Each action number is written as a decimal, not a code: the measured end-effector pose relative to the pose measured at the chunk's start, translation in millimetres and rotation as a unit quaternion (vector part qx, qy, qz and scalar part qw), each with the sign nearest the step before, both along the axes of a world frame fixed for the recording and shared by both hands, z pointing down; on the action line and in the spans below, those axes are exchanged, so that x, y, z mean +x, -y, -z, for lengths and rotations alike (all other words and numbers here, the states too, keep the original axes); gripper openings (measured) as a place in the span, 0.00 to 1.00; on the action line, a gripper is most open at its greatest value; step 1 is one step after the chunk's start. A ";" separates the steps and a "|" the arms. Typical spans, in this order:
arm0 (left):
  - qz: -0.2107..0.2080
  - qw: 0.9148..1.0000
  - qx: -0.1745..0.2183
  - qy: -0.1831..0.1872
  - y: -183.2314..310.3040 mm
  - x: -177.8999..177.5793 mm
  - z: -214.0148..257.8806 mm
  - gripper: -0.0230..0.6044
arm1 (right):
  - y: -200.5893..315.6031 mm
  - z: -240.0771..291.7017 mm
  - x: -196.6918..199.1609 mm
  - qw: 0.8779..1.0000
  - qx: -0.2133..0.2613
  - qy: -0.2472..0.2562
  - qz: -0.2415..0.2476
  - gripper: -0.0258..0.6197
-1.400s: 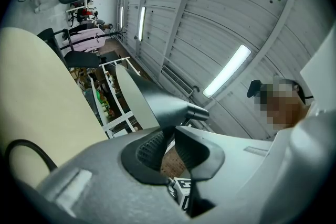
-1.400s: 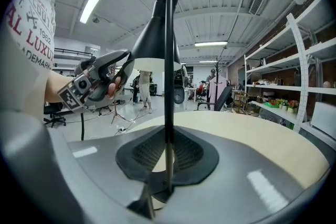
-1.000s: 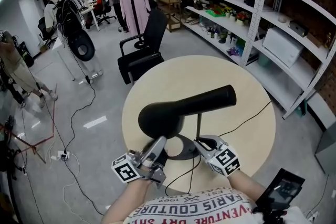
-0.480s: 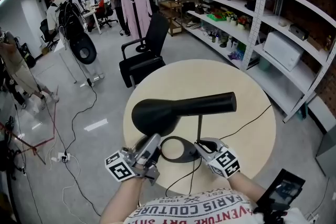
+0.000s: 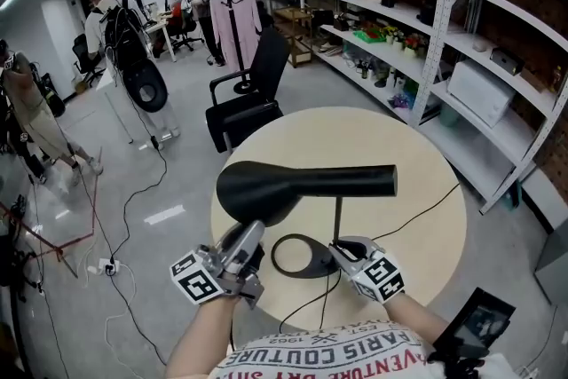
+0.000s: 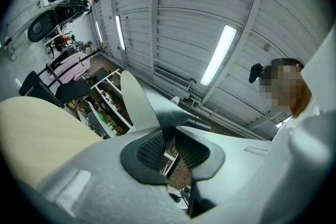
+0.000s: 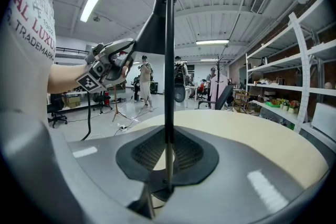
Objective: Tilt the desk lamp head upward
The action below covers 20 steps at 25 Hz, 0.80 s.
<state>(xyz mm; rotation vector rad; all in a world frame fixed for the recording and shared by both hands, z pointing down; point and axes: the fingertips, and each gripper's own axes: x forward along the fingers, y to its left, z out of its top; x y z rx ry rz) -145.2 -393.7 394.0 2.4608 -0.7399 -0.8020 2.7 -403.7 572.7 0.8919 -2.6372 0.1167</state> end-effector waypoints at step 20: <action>0.040 0.997 0.041 0.061 9.6 -17.1 43.2 0.14 | 3.7 -1.2 2.4 1.000 0.000 0.002 -0.004 0.10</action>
